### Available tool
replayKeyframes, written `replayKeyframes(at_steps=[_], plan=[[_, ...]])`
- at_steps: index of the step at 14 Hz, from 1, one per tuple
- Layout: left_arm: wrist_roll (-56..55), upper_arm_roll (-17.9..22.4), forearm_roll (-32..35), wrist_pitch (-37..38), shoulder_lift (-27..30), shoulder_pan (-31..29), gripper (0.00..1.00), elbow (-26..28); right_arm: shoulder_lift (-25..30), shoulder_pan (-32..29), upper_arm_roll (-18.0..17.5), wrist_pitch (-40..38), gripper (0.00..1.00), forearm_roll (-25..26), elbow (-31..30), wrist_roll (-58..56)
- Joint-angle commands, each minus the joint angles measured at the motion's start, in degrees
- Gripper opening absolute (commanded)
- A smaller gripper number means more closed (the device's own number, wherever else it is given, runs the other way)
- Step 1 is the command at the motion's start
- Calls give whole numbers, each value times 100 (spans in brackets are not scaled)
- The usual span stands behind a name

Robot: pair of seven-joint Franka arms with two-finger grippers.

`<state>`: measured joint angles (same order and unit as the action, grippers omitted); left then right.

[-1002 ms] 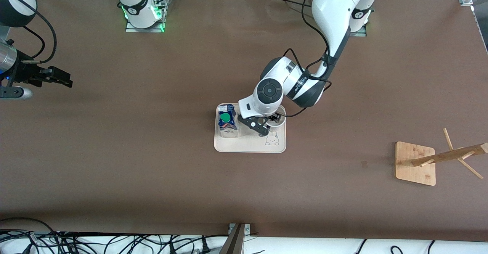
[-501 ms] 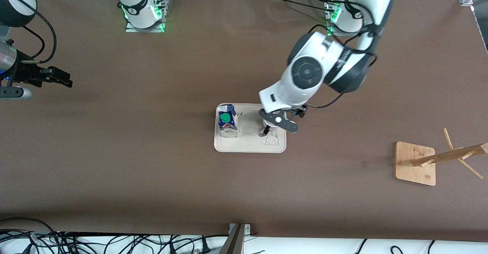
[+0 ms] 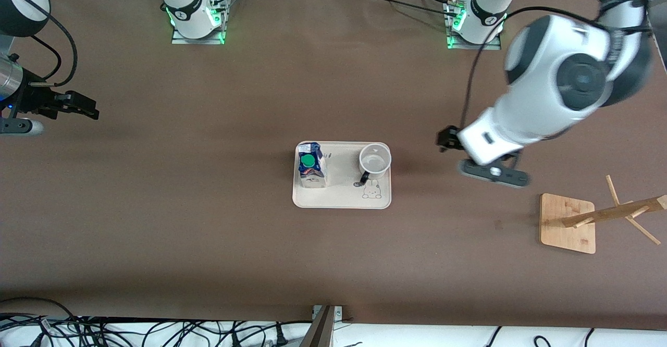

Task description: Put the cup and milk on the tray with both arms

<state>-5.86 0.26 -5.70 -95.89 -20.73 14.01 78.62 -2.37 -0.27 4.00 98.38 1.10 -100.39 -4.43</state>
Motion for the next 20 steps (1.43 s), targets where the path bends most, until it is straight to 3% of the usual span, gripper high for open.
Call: replayKeyframes(at_steps=[1,4,20], plan=[[50,421,43,175,402,-65,100,277,26,-35,-40,6,100,14,19,30],[59,747,26,132,578,-83,100,242,35,-35,-40,-3,100,14,19,38],[-20,730,131,325,579,-320,100,163,26,-26,-40,-3,100,22,19,30]])
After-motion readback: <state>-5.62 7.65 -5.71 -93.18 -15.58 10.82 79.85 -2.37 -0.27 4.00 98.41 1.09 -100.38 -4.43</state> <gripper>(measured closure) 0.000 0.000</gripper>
